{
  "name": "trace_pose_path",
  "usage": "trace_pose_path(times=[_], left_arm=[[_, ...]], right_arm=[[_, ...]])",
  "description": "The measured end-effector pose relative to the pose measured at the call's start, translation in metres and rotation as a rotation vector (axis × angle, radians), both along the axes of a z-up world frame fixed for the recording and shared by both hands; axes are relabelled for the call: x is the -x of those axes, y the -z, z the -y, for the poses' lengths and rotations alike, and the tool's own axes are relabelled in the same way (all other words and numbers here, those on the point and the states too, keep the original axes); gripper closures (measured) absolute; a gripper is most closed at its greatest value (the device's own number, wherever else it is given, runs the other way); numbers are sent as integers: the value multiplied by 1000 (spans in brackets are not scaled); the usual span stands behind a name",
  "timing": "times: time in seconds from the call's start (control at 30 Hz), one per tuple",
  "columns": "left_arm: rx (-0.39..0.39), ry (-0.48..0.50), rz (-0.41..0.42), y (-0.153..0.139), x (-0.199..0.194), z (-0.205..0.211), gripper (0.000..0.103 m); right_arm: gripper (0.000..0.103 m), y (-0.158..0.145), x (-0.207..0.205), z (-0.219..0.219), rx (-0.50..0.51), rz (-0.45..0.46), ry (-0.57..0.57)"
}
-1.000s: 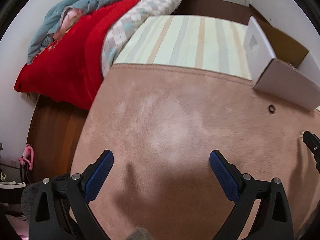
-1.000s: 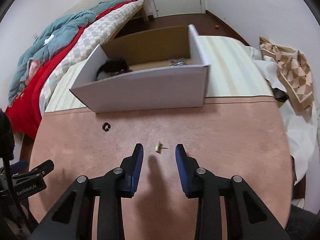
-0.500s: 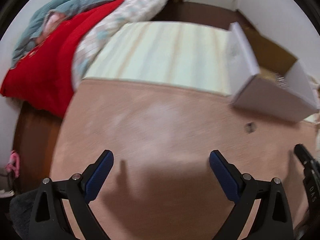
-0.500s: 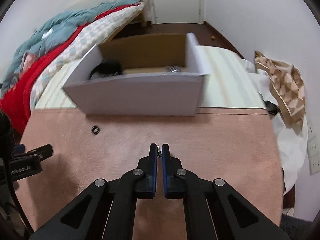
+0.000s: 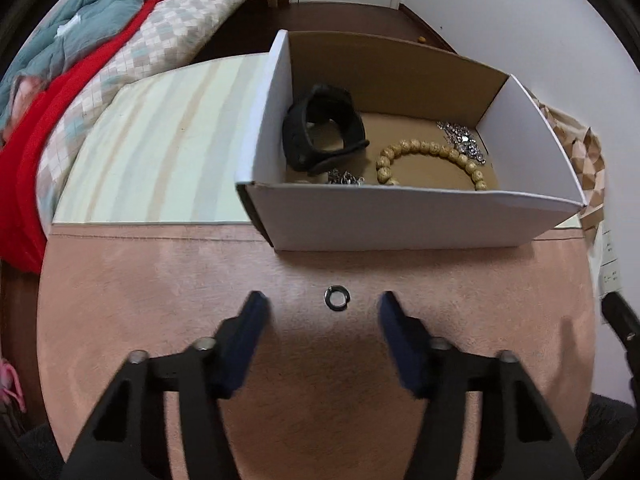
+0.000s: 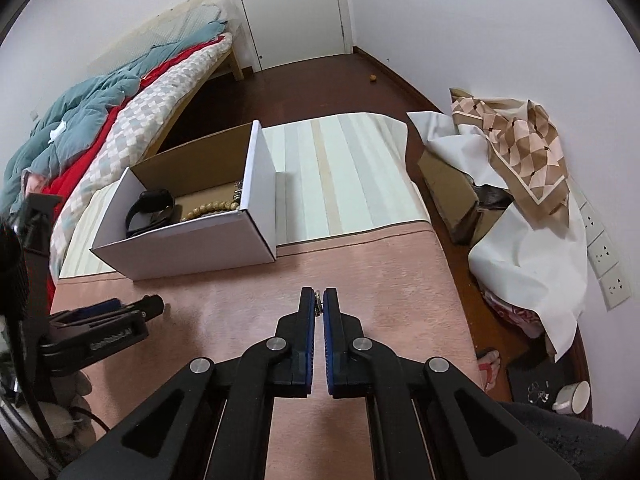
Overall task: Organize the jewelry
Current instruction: 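Grasp the second black ring with the left tool while the right tool grasps the gold stud, then carry the black ring and gold stud over the white box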
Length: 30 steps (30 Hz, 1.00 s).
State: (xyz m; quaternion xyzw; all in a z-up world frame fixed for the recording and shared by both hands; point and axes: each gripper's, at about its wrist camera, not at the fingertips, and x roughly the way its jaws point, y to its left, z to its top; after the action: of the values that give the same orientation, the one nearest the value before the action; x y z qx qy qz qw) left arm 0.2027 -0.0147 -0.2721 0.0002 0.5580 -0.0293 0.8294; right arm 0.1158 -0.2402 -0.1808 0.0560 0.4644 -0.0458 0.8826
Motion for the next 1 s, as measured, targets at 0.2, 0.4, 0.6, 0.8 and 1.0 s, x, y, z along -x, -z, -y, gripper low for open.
trace_pose_path(times=[0.2, 0.4, 0.6, 0.8, 1.0], left_arm=[[-12, 22, 6, -1, 3, 2, 93], [-15, 39, 10, -6, 16, 3, 93], [37, 60, 62, -46, 26, 7, 93], [159, 85, 121, -107, -17, 7, 93], [189, 103, 79, -118, -81, 8, 93]], right_arm=[[101, 0, -3, -3, -18, 15, -8], [101, -4, -6, -9, -39, 31, -20], [101, -25, -5, -8, -79, 64, -30], [101, -58, -33, -15, -158, 97, -92], [101, -62, -99, -24, -260, 34, -157]])
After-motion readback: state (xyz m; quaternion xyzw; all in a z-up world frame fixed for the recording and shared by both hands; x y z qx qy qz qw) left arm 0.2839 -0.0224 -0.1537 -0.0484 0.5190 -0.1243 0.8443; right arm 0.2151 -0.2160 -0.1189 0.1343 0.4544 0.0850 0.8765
